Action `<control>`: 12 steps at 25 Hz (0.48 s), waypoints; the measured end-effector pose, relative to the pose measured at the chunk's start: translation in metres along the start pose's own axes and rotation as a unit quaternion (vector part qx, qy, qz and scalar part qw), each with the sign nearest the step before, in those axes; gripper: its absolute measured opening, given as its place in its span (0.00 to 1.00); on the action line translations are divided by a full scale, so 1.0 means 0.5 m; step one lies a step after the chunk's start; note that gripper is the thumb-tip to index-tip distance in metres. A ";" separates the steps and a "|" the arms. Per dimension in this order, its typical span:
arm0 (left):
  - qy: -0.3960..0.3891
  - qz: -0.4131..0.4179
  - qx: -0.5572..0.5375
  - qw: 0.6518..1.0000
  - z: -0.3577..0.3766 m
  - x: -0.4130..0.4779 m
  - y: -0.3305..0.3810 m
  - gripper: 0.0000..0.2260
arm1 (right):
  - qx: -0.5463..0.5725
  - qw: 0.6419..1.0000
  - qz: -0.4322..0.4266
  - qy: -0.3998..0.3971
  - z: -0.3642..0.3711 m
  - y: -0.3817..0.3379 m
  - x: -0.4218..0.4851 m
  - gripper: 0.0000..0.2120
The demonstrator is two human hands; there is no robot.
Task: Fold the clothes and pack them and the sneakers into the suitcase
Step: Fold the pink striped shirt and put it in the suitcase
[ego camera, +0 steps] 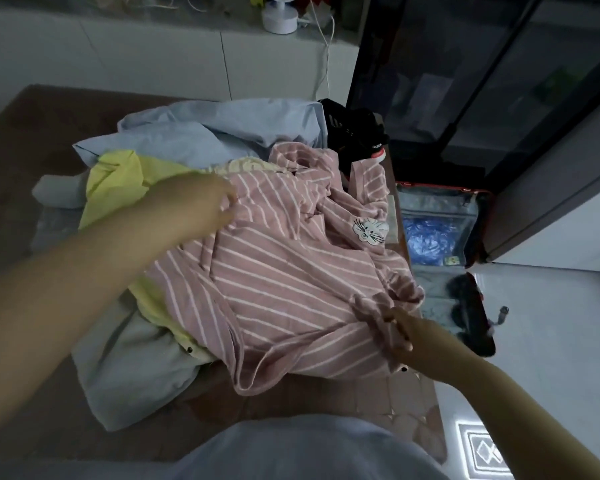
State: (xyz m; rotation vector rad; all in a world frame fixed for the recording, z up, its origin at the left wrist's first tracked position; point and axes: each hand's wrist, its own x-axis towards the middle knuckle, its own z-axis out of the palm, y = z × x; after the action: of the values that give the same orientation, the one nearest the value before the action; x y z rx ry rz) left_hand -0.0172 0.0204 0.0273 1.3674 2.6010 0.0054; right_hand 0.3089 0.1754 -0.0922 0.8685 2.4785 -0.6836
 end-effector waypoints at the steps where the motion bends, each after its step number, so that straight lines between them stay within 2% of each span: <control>1: 0.045 0.017 -0.029 0.998 -0.008 0.042 0.008 0.13 | -0.048 0.999 0.008 0.006 0.005 0.007 0.008 0.28; 3: 0.078 0.057 -0.061 0.993 0.001 0.127 0.024 0.15 | -0.138 0.990 0.005 0.015 0.013 0.011 0.020 0.32; 5: 0.047 0.054 -0.056 0.996 0.029 0.199 0.038 0.16 | -0.169 0.986 -0.001 -0.007 0.016 0.006 0.022 0.32; 6: 0.019 0.033 -0.055 0.998 0.047 0.226 0.044 0.16 | -0.172 0.985 -0.016 -0.020 0.011 0.002 0.021 0.28; 7: -0.010 0.006 -0.054 0.998 0.064 0.249 0.049 0.17 | -0.156 0.987 -0.024 -0.024 -0.003 -0.003 0.025 0.21; 9: -0.033 -0.030 -0.045 0.998 0.085 0.274 0.054 0.16 | -0.053 0.998 0.002 -0.015 -0.056 -0.013 0.037 0.09; 12: 0.027 -0.029 -0.108 0.993 0.073 0.276 0.043 0.09 | 0.027 0.997 0.017 0.070 -0.135 -0.028 0.080 0.06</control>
State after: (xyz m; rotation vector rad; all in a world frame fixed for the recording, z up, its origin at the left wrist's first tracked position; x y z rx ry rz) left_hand -0.0691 0.1418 -0.0310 1.2319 2.5918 0.3104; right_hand 0.2561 0.2226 -0.0558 1.0070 2.5726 -0.7024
